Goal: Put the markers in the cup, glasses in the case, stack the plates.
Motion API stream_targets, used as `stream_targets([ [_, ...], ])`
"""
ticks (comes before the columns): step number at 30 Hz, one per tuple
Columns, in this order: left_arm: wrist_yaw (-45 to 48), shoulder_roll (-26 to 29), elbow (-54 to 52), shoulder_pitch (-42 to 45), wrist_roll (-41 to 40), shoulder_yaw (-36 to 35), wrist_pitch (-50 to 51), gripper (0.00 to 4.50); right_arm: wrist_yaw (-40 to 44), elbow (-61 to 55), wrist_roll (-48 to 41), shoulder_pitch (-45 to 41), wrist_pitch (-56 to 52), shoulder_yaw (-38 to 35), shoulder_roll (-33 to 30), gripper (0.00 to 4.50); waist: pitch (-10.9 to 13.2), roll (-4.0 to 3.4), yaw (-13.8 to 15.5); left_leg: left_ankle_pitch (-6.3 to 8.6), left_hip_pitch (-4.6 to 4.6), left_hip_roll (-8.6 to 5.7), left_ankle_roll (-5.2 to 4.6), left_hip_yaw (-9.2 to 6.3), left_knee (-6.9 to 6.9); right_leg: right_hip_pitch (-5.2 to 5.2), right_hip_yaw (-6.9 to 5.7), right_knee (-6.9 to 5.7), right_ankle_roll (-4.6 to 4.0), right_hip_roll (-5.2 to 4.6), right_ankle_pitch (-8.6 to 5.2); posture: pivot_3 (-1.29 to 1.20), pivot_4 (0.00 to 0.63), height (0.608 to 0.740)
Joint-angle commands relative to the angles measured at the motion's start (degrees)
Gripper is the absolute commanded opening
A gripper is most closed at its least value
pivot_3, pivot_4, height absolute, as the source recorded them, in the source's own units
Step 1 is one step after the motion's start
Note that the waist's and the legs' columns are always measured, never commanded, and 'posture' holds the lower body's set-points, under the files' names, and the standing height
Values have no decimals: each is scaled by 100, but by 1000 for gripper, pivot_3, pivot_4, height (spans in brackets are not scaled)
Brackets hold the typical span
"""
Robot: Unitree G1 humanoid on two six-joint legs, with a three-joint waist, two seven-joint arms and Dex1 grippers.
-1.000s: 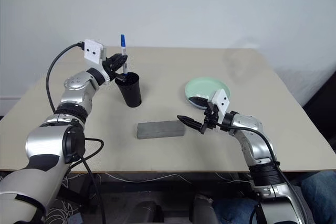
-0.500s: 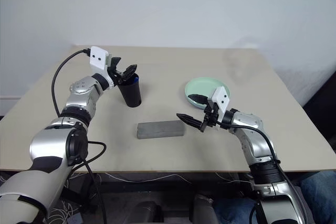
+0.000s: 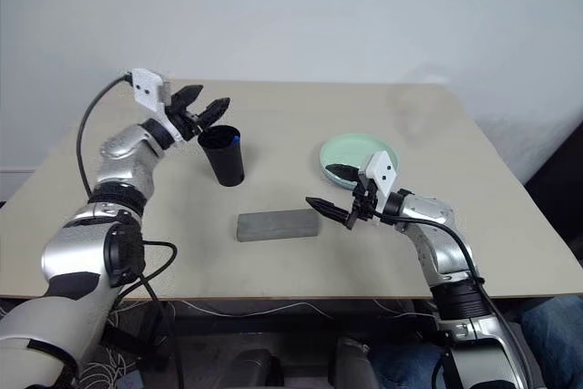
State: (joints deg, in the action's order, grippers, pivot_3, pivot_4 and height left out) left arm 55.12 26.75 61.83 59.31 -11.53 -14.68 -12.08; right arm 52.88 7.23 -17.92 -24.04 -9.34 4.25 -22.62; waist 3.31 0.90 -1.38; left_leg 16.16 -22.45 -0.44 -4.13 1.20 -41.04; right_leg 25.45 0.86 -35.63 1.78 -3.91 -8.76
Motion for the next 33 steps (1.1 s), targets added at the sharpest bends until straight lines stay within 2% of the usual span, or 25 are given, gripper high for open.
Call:
stream_targets([
  [1,592,155,-1416,-851,-369,91,578,3829,-296,338,210,-120,336,-146,38,4497,-7,-10,-24,0,3,0,0,3,1,0,2,-3,-1,-1,0,0,0,721],
  [7,108,163,-4165,-2726,-640,169,1599,3829,-262,659,162,17,502,-253,41,4497,-8,-10,-39,-1,7,9,2,-1,7,1,4,-5,-10,0,6,0,0,721],
  [11,-462,26,-5069,-3828,-445,233,1595,3829,78,548,-194,283,312,-462,-107,4497,-15,-18,15,0,21,7,6,-1,8,-12,4,1,-12,-7,5,0,0,721],
  [17,-879,-133,-5199,-4581,-374,295,1380,3829,587,819,-471,630,-12,-722,-544,4497,-15,-19,24,1,32,9,25,1,9,-16,4,-2,-9,-5,-10,0,0,721],
  [21,-1036,-224,-5064,-4660,-189,509,1180,3829,747,1166,-449,568,85,-899,-747,4497,-14,-20,23,4,49,9,34,9,9,-32,4,-3,-21,-6,-9,0,0,721],
  [33,-1317,-408,-5319,-4828,-276,676,1203,3829,658,1271,-306,506,228,-870,-571,4497,-14,-22,15,4,70,18,34,13,16,-49,5,3,-18,1,-11,0,0,721],
])
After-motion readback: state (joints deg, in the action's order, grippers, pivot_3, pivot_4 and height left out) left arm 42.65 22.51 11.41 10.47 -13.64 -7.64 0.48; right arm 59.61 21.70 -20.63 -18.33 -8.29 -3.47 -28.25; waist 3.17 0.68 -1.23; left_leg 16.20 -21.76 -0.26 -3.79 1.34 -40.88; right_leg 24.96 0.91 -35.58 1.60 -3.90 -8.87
